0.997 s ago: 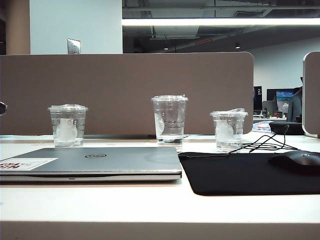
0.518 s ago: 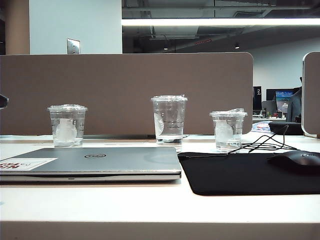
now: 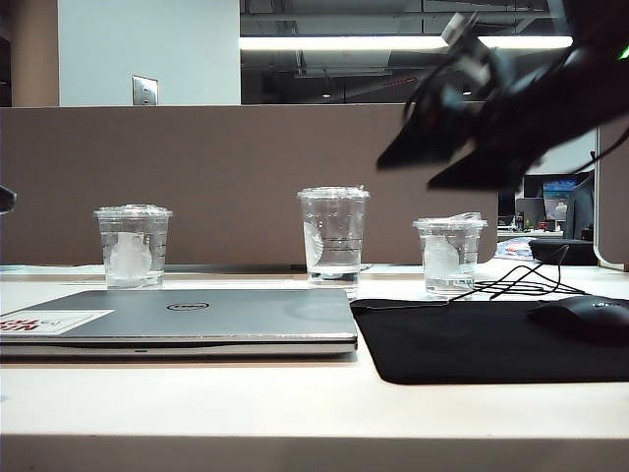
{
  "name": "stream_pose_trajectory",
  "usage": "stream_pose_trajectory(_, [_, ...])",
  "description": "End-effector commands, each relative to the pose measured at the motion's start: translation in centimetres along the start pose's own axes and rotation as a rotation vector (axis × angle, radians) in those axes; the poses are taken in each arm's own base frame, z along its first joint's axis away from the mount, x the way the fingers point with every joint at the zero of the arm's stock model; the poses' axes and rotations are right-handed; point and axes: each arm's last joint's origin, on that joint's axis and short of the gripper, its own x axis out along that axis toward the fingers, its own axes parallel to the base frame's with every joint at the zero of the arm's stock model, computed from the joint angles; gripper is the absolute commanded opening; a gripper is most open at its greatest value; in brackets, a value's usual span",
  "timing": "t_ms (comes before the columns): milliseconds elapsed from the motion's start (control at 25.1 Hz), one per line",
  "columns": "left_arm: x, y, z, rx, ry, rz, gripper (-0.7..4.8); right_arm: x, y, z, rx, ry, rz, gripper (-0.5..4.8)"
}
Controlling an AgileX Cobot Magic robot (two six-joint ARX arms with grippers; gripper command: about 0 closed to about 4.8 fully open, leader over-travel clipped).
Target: Pick up the coffee cup on the middle and place it on the right side of the laptop.
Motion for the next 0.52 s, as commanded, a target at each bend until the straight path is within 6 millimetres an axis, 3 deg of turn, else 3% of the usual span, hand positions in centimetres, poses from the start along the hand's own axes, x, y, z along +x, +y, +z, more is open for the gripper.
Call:
stream_pose_trajectory(40, [0.0, 0.0, 0.2, 0.004, -0.016, -0.001, -0.05, 4.1, -1.1, 0.3, -0.033, -0.054, 0.02, 4.79])
stream_pose_trajectory(80, [0.0, 0.0, 0.2, 0.004, -0.016, -0.001, -0.05, 6.1, -1.6, -0.1, -0.029, -0.04, 0.027, 4.79])
stream_pose_trajectory(279, [0.0, 0.0, 0.2, 0.004, -0.016, 0.0, -0.05, 10.8, -3.2, -1.7, -0.014, 0.003, 0.02, 4.79])
stream_pose_trajectory(518, [0.0, 0.0, 0.2, 0.004, -0.015, 0.0, -0.05, 13.5, -4.2, -3.4, -0.005, 0.027, -0.012, 4.79])
